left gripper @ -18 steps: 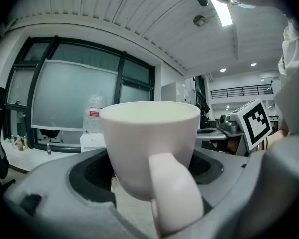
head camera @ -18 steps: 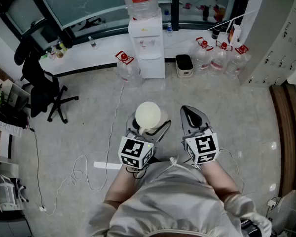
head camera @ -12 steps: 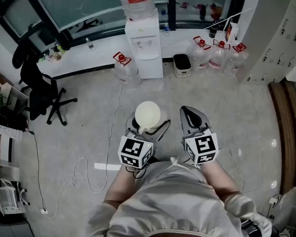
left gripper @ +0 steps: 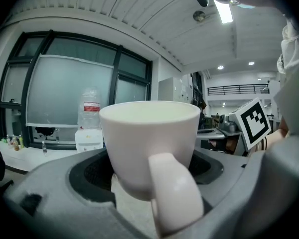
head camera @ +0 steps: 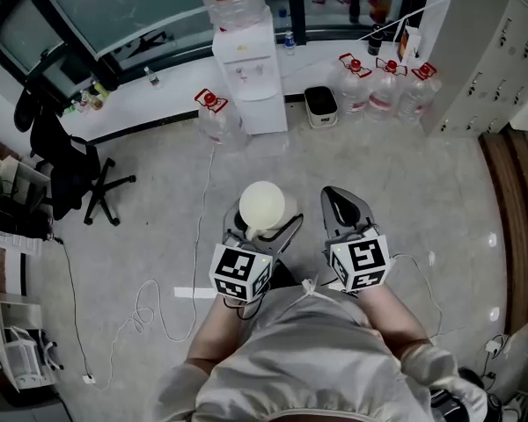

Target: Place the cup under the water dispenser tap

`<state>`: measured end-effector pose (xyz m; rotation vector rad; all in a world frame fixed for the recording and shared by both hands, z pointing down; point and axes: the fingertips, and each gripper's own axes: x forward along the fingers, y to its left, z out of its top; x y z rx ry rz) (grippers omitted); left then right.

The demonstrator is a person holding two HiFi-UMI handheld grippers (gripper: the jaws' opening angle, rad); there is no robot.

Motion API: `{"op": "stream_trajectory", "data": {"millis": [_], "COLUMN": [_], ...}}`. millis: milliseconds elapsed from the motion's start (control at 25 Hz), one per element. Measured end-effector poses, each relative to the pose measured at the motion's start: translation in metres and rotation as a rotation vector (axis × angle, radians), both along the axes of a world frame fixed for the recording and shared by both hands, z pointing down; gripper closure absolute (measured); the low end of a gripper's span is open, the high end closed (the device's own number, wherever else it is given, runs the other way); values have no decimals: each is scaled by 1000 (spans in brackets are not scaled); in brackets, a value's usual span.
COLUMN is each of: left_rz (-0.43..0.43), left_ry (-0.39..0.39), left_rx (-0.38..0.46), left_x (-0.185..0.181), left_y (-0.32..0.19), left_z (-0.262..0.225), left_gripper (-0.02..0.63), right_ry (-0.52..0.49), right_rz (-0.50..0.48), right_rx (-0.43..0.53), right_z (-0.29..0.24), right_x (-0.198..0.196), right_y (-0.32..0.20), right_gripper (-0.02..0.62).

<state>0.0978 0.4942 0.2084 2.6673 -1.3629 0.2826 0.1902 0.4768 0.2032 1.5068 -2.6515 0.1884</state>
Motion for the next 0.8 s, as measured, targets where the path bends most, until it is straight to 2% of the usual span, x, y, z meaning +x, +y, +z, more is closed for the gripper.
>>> {"op": "stream_trajectory", "data": {"millis": [200,400,600,800], "left_rz": [-18,11,64,115], "left_ry": [5,12,32,58], "left_rx": [-11,-17,-37,-60], "left_x": [-14,-29,-47,-77], "left_y": [-18,-54,-111,-183], "left_z": [9,15,17,16], "left_gripper": [170,170,170,170], "right_ry": [-8,-9,10,30], "right_rz": [1,42,97,134], "right_rx": [-61,-71,-100,-130], "right_z": [25,27,33,32], "right_x": [-10,-20,-37,-71], "right_y": [-10,-43,-90,-153], "right_gripper": [568,568,568,566]}}
